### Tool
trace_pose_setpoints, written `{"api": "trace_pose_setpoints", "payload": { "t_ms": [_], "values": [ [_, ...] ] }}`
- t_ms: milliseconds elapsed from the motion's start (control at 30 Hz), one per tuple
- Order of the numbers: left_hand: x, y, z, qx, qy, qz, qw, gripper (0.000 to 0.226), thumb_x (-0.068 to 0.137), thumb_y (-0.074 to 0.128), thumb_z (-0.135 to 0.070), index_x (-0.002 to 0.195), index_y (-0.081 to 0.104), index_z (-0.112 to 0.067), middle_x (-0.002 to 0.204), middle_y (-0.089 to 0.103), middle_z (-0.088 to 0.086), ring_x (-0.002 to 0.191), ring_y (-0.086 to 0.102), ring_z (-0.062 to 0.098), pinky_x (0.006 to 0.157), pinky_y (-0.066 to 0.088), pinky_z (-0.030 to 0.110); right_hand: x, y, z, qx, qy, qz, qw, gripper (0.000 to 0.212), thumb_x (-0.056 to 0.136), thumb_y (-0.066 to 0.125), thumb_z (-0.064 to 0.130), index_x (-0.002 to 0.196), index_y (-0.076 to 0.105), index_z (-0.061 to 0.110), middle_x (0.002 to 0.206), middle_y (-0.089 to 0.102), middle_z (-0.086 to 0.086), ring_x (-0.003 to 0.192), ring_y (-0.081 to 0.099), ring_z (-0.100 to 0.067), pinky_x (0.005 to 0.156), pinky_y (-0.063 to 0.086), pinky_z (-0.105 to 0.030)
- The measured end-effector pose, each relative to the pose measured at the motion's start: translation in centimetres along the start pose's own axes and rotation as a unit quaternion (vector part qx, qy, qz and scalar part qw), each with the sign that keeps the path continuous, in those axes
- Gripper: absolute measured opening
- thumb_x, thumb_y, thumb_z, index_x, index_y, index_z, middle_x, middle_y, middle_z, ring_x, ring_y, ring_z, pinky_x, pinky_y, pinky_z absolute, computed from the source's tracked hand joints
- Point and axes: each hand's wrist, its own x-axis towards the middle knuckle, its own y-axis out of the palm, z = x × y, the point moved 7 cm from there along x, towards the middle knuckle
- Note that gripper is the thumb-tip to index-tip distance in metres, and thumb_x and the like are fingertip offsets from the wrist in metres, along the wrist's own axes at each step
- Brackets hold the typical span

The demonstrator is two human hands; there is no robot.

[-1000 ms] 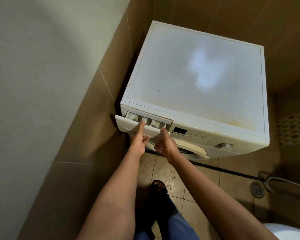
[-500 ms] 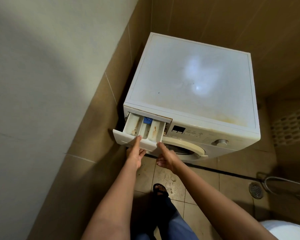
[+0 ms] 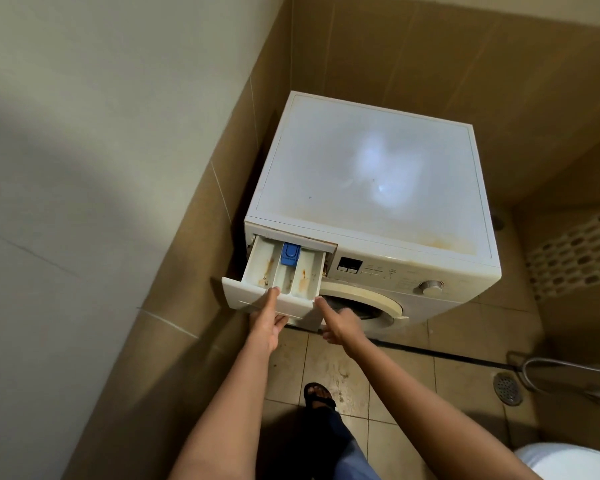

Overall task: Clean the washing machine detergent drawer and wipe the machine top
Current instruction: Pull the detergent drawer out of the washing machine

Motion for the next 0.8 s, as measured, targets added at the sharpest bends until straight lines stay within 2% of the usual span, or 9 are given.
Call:
{"api": "trace_pose_setpoints", "payload": {
  "t_ms": [67,100,167,267,333,433,500,667,800],
  "values": [
    [0.1,0.1,0.1,-0.005,-0.001,0.003,1.000,0.067,0.087,0.069,-0.023,0.142,0.034,-0.008,0.128,0.053,0.019,0.122,0.052,0.032,0.107,0.042,0.045,-0.4,-2.1,2.3,-0.124,-0.110,-0.110,0.980,0.037,0.093,0.054,0.043,0.102,0.056,0.007,0.093,0.064,-0.007,0.075,0.058,-0.015,0.061,0.045,-0.024],
    [0.2,0.1,0.2,-0.006,-0.002,0.002,1.000,0.066,0.087,0.069,-0.023,0.141,0.035,-0.008,0.127,0.054,0.019,0.121,0.053,0.032,0.107,0.042,0.044,-0.5,-2.4,3.5,-0.128,-0.158,-0.127,0.971,0.027,0.095,0.053,0.034,0.105,0.056,0.009,0.095,0.063,-0.005,0.078,0.058,-0.014,0.063,0.044,-0.022],
    [0.6,-0.1,0.4,-0.005,-0.002,-0.005,1.000,0.064,0.086,0.069,-0.023,0.139,0.037,-0.007,0.125,0.055,0.019,0.118,0.054,0.031,0.106,0.044,0.042,0.2,-1.6,5.5,-0.105,-0.197,-0.094,0.970,0.018,0.097,0.051,0.021,0.107,0.059,0.008,0.094,0.064,-0.003,0.079,0.060,-0.012,0.069,0.048,-0.021],
    [1.2,-0.4,0.7,-0.001,-0.003,-0.009,1.000,0.063,0.085,0.070,-0.023,0.137,0.039,-0.005,0.121,0.058,0.018,0.112,0.057,0.029,0.101,0.047,0.041,2.7,0.6,7.0,-0.043,-0.137,-0.023,0.989,0.023,0.097,0.051,0.020,0.104,0.062,0.001,0.080,0.063,-0.002,0.075,0.063,-0.014,0.080,0.056,-0.032],
    [1.6,-0.5,0.7,0.004,-0.004,-0.014,1.000,0.064,0.084,0.072,-0.024,0.136,0.041,-0.004,0.122,0.059,0.019,0.114,0.058,0.030,0.101,0.048,0.041,4.4,1.9,7.7,-0.015,-0.098,-0.011,0.995,0.028,0.098,0.051,0.023,0.094,0.063,-0.002,0.075,0.065,-0.006,0.072,0.066,-0.018,0.080,0.057,-0.036],
    [1.8,-0.7,1.0,0.013,-0.015,-0.026,0.999,0.063,0.085,0.071,-0.028,0.135,0.039,-0.008,0.118,0.060,0.015,0.115,0.058,0.030,0.100,0.048,0.039,6.4,2.7,9.0,-0.047,-0.067,-0.037,0.996,0.035,0.098,0.049,0.030,0.084,0.062,0.000,0.074,0.063,-0.010,0.055,0.056,-0.016,0.052,0.046,-0.026],
    [2.0,-0.7,1.2,0.021,-0.023,-0.031,0.999,0.063,0.086,0.070,-0.031,0.137,0.038,-0.012,0.117,0.059,0.014,0.113,0.060,0.030,0.094,0.051,0.035,7.6,3.2,9.8,-0.051,-0.051,-0.039,0.997,0.034,0.098,0.049,0.032,0.082,0.056,0.002,0.073,0.056,-0.007,0.053,0.045,-0.011,0.046,0.033,-0.022],
    [2.9,-1.2,1.6,0.019,-0.028,-0.037,0.999,0.067,0.082,0.074,-0.032,0.137,0.042,-0.010,0.123,0.060,0.015,0.112,0.060,0.029,0.086,0.055,0.033,9.7,4.7,10.7,-0.052,-0.008,-0.030,0.998,0.039,0.095,0.052,0.038,0.067,0.044,0.013,0.067,0.048,-0.002,0.055,0.044,-0.013,0.048,0.036,-0.023],
    [3.3,-1.4,1.7,0.018,-0.018,-0.027,0.999,0.064,0.081,0.074,-0.031,0.135,0.045,-0.013,0.122,0.060,0.014,0.114,0.059,0.030,0.088,0.055,0.036,10.7,5.3,10.3,0.003,0.016,-0.040,0.999,0.029,0.092,0.059,0.034,0.082,0.055,0.007,0.082,0.055,-0.006,0.065,0.050,-0.017,0.062,0.044,-0.028]
  ]
}}
